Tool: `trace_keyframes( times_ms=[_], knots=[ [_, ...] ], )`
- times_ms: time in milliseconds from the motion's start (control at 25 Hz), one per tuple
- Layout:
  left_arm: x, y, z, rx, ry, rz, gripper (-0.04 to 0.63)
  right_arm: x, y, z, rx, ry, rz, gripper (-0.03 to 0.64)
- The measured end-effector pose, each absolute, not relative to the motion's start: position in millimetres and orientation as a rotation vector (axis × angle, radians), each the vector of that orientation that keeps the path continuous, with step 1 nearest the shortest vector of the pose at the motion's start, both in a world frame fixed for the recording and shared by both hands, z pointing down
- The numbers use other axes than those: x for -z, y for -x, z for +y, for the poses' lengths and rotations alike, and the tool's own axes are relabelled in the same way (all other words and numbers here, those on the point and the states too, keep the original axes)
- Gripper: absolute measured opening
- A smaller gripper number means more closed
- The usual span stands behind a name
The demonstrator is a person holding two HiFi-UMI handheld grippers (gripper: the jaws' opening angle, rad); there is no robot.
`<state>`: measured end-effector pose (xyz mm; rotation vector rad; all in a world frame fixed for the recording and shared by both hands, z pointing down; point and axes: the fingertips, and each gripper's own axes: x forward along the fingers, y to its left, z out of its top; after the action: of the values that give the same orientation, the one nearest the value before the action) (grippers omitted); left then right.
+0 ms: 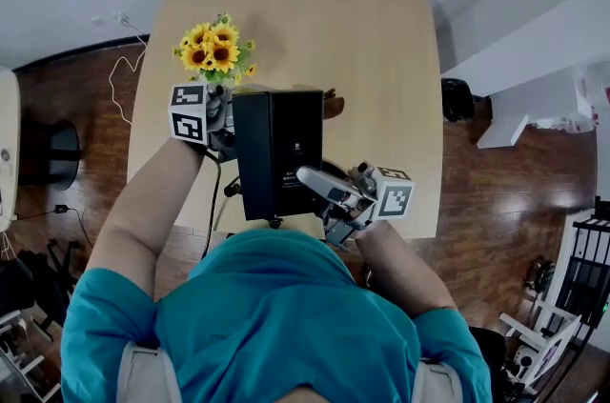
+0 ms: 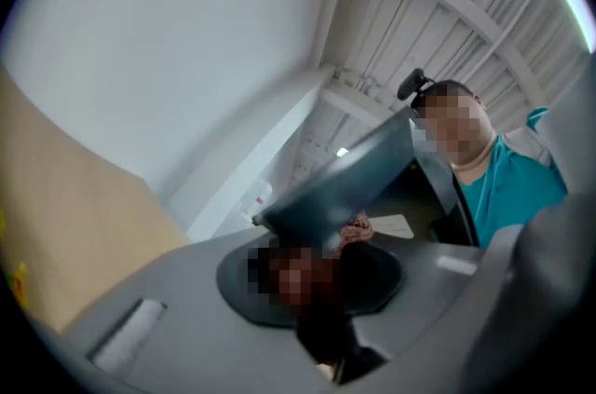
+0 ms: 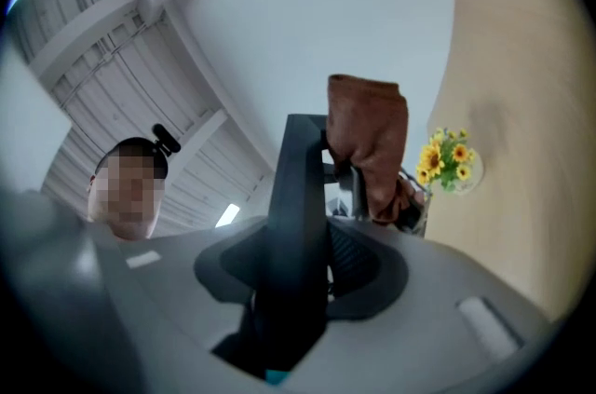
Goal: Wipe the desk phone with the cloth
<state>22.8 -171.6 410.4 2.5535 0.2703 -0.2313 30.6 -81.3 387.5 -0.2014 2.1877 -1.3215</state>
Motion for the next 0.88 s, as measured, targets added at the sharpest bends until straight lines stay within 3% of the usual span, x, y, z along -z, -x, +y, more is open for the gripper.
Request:
trace_keyframes(
  times_ms=[360, 680, 880],
  knots=[
    [-468, -21, -159, -0.457, -2.663, 0.457, 0.071, -403, -37, -80, 1.328, 0.274, 2.234, 0.158],
    [-503, 25, -180, -0.469, -2.647, 0.228, 0.071, -400, -40, -80, 1.297, 0.275, 2.216, 0.158],
    [-417, 10, -232, -0.264, -2.748, 0.21, 0.069, -416, -38, -78, 1.348, 0.287, 2.251, 0.158]
  ],
)
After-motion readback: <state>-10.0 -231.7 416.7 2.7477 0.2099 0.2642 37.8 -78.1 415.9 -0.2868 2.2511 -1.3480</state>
